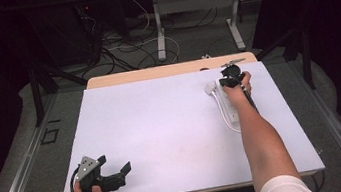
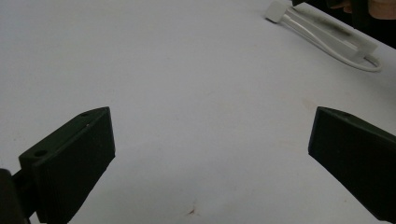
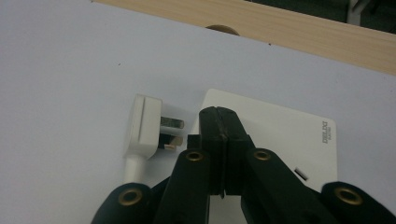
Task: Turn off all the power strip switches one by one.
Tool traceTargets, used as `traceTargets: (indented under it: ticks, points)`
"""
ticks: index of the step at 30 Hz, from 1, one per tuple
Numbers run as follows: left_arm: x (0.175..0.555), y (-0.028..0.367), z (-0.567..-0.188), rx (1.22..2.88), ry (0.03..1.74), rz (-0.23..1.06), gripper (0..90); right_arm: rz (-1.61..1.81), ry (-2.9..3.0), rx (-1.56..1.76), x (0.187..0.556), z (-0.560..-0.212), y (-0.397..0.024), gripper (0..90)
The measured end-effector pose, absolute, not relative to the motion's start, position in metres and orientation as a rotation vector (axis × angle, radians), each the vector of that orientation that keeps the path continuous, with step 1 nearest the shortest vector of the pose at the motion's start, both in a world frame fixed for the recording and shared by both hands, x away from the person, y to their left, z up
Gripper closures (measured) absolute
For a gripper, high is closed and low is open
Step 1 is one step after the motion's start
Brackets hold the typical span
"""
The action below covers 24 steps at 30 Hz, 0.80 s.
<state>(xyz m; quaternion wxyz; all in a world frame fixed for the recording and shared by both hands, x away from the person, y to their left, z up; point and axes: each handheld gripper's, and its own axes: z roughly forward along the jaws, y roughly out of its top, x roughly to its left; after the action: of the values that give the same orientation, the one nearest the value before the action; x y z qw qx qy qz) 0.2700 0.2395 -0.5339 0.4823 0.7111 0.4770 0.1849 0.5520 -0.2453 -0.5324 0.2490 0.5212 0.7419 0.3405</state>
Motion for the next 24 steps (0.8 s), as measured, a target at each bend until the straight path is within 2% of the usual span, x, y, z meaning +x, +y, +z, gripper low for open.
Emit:
traceTargets:
  ticks: [24]
  points:
    - [0.2694, 0.2396, -0.5344, 1.731, 1.163, 0.447, 0.4, 0.977, 1.992, 1.432, 0.5572, -0.5425, -0.2384, 90.0]
